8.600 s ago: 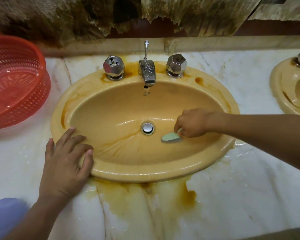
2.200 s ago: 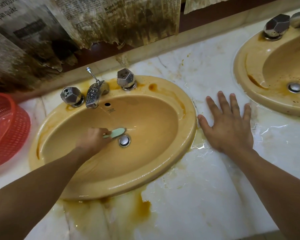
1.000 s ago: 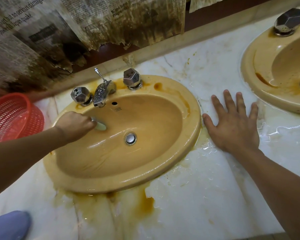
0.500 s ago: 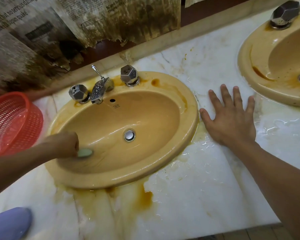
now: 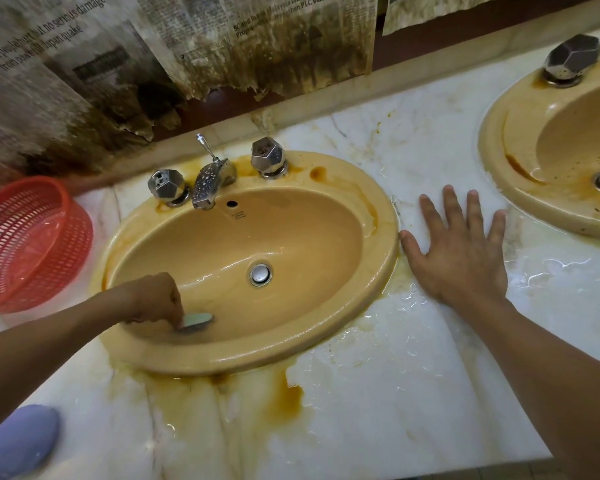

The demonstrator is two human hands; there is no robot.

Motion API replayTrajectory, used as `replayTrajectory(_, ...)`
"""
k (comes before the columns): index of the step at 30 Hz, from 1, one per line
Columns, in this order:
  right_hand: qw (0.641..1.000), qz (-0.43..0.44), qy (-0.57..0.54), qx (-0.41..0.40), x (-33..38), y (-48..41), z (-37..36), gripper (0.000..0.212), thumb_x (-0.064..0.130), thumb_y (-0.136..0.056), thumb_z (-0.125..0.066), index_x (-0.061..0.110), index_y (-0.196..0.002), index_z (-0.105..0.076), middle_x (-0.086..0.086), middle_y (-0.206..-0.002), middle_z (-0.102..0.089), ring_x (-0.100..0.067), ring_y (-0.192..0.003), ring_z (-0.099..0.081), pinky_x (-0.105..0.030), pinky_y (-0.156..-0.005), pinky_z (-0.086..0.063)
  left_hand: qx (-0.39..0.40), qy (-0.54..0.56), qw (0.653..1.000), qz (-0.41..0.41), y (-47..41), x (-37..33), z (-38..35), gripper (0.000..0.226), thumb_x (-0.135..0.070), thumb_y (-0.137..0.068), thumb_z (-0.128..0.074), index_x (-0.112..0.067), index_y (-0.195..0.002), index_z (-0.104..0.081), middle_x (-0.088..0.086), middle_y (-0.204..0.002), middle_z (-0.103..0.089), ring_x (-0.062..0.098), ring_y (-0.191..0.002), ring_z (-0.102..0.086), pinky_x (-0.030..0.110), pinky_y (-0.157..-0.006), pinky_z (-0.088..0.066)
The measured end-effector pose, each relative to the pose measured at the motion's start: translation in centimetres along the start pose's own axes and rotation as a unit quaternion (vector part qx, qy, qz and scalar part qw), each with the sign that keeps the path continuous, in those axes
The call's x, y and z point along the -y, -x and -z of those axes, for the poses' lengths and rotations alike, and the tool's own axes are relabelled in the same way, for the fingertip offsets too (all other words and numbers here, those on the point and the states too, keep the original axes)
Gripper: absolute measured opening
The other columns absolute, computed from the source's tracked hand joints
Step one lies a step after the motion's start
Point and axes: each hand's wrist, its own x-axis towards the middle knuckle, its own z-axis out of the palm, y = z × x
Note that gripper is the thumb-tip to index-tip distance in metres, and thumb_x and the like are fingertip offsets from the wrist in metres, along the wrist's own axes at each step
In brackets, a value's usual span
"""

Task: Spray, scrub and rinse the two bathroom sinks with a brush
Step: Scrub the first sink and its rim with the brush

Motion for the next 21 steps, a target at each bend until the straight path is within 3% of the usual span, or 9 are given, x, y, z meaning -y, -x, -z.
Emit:
replayTrajectory(3,1.000,0.001,0.002,-0.003,-0.1,0.0,-0.1,0.079,0.073,-0.096,-0.002,0.034,-0.164,-0.007,-0.001,-0.172,0.001,-0.029,-0.158,0.008,-0.061,-0.124,0.003,-0.175,-0.055,0.983,0.015,-1.5,0.5,-1.5,0.020,-0.039,-0.083,-0.075,-0.030,-0.100,-0.076,-0.005,-0.105,-0.070,0.016,-0.091,-0.063,0.029,-0.073,-0.051)
replayTrajectory(5,1.000,0.000,0.004,-0.005,-0.1,0.0,-0.2,0.079,0.073,-0.095,-0.001,0.034,-0.163,-0.007,0.000,-0.172,0.002,-0.029,-0.158,0.008,-0.061,-0.124,0.003,-0.201,0.011,0.979,-0.012,-1.9,-0.7,-3.6,0.020,-0.042,-0.086,-0.073,-0.034,-0.104,-0.074,-0.003,-0.114,-0.065,0.019,-0.103,-0.061,0.030,-0.077,-0.045)
replayTrajectory(8,1.000,-0.002,0.011,-0.010,-0.1,-0.1,-0.4,0.079,0.073,-0.095,0.001,0.035,-0.163,-0.005,0.000,-0.172,0.003,-0.029,-0.158,0.009,-0.060,-0.124,0.003,-0.106,0.110,0.985,-0.077,-2.3,-3.0,-5.4,0.014,-0.041,-0.081,-0.082,-0.038,-0.093,-0.076,-0.002,-0.108,-0.064,0.018,-0.097,-0.060,0.029,-0.079,-0.044)
replayTrajectory(10,1.000,-0.001,0.014,-0.011,-0.1,-0.1,-0.4,0.078,0.073,-0.095,0.001,0.034,-0.163,-0.005,0.000,-0.172,0.002,-0.029,-0.158,0.008,-0.061,-0.124,0.002,-0.130,0.081,0.986,-0.073,-3.2,-2.8,-4.4,0.018,-0.041,-0.082,-0.080,-0.037,-0.099,-0.077,-0.002,-0.111,-0.065,0.020,-0.098,-0.061,0.030,-0.081,-0.047)
replayTrajectory(12,1.000,-0.001,0.013,-0.011,-0.1,-0.1,-0.4,0.078,0.073,-0.096,0.000,0.034,-0.163,-0.006,0.000,-0.172,0.001,-0.029,-0.158,0.007,-0.061,-0.124,0.002,-0.206,0.054,0.977,-0.019,-3.9,-2.1,-3.1,0.025,-0.039,-0.088,-0.074,-0.030,-0.111,-0.075,0.003,-0.119,-0.065,0.024,-0.101,-0.061,0.031,-0.078,-0.046)
replayTrajectory(14,1.000,-0.001,0.012,-0.010,-0.2,-0.1,-0.4,0.078,0.073,-0.095,0.000,0.034,-0.163,-0.007,0.000,-0.172,0.001,-0.029,-0.158,0.007,-0.061,-0.124,0.002,-0.245,0.094,0.965,0.002,-4.4,-2.4,-2.8,0.025,-0.035,-0.091,-0.072,-0.024,-0.113,-0.075,0.008,-0.118,-0.066,0.022,-0.095,-0.056,0.031,-0.075,-0.043)
replayTrajectory(18,1.000,-0.001,0.005,-0.015,-0.1,-0.1,-0.3,0.078,0.072,-0.096,-0.004,0.033,-0.164,-0.010,-0.001,-0.172,-0.002,-0.030,-0.158,0.005,-0.061,-0.124,0.001,-0.161,0.164,0.971,-0.059,-4.5,-4.7,-3.8,0.015,-0.030,-0.083,-0.083,-0.023,-0.097,-0.081,0.000,-0.107,-0.066,0.016,-0.092,-0.058,0.028,-0.078,-0.044)
replayTrajectory(21,1.000,0.000,0.011,-0.011,-0.1,-0.2,-0.3,0.078,0.072,-0.096,-0.003,0.033,-0.164,-0.010,-0.001,-0.172,-0.002,-0.030,-0.158,0.005,-0.061,-0.123,0.001,-0.182,0.199,0.962,-0.040,-4.9,-4.9,-2.5,0.013,-0.027,-0.085,-0.081,-0.020,-0.096,-0.082,-0.001,-0.099,-0.070,0.012,-0.082,-0.058,0.028,-0.072,-0.045)
